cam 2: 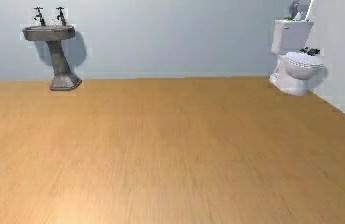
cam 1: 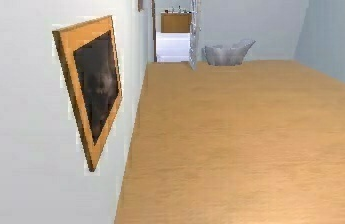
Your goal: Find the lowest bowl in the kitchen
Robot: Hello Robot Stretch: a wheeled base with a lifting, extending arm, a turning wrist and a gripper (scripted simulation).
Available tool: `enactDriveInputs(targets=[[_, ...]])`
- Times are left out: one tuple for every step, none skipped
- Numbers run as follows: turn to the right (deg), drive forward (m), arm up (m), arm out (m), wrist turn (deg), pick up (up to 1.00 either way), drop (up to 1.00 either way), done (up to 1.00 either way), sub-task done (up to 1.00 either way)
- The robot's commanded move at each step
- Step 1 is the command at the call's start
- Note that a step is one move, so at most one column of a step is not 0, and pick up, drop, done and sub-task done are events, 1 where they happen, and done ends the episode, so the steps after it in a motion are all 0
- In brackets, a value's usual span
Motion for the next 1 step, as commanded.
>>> enactDriveInputs(targets=[[0.0, 1.0, 0.0, 0.0, 0.0, 0.0, 0.0, 0.0, 0.0]])
